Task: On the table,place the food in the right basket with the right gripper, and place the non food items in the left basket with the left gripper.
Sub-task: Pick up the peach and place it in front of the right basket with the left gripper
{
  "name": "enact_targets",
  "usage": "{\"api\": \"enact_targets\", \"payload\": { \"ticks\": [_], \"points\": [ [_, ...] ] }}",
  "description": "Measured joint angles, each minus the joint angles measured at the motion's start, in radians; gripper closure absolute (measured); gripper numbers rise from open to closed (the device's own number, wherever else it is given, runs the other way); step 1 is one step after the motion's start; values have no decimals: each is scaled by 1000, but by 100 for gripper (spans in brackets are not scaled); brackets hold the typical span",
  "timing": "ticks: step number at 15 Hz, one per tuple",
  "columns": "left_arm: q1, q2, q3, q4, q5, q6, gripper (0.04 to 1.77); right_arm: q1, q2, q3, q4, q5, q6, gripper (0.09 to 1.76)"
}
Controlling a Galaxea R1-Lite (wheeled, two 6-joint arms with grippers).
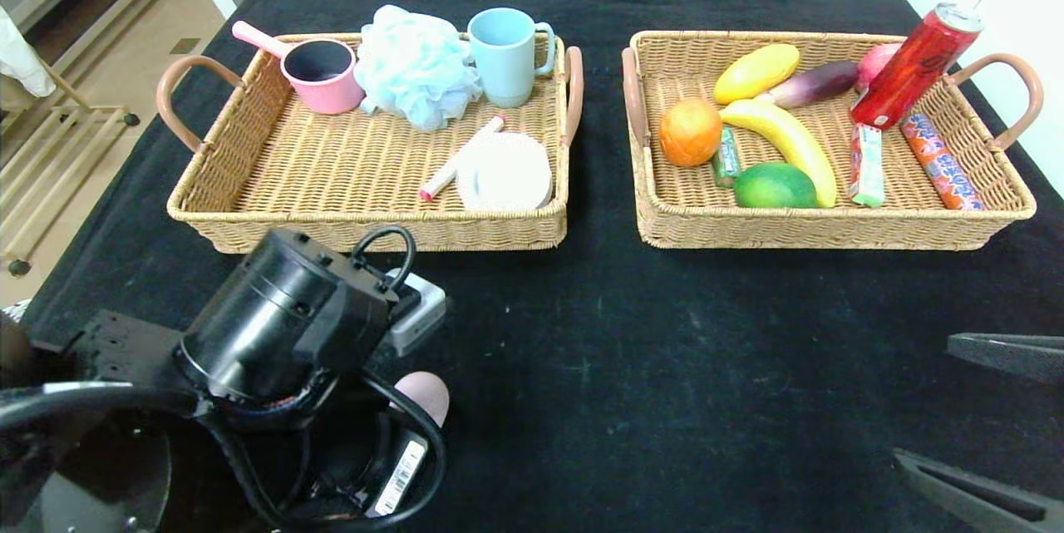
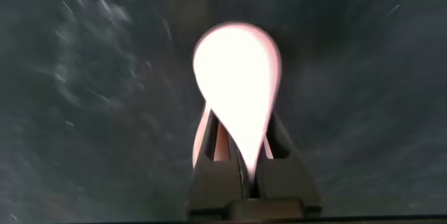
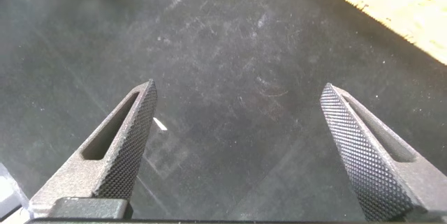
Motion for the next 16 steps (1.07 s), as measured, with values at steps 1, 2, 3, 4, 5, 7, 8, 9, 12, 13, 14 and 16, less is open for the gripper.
{"api": "enact_targets", "payload": {
  "ticks": [1, 2, 3, 4, 5, 7, 8, 9, 12, 13, 14, 16],
  "points": [
    [-4, -11, -26, -3, -5, -2, 166, 1, -4, -2, 0, 1, 0, 14],
    [-11, -18, -57, -4, -12, -6, 166, 1, -7, -4, 0, 1, 0, 14],
    [-18, -20, -89, -7, -25, -6, 166, 1, -10, -11, 1, 2, 3, 14],
    [-27, -16, -128, -6, -39, -4, 166, 1, -12, -19, 4, 1, 6, 14],
    [-35, -8, -173, -7, -49, -3, 166, -3, -14, -24, 5, 1, 7, 14],
    [-60, 31, -258, -10, -58, -2, 166, -11, -17, -33, 6, 1, 8, 14],
    [-77, 59, -294, -19, -73, -2, 166, -13, -19, -37, 6, -6, 7, 14],
    [-91, 86, -321, -33, -93, -1, 166, -14, -20, -41, 7, -27, 8, 14],
    [-121, 174, -392, -82, -133, 18, 166, -15, -33, -56, 8, -63, 9, 14],
    [-126, 200, -419, -90, -150, 26, 166, -15, -39, -59, 8, -64, 8, 14],
    [-129, 228, -450, -93, -170, 34, 166, -15, -48, -64, 9, -68, 8, 14],
    [-132, 280, -506, -96, -190, 48, 166, -16, -68, -74, 11, -86, 8, 14]
  ]
}}
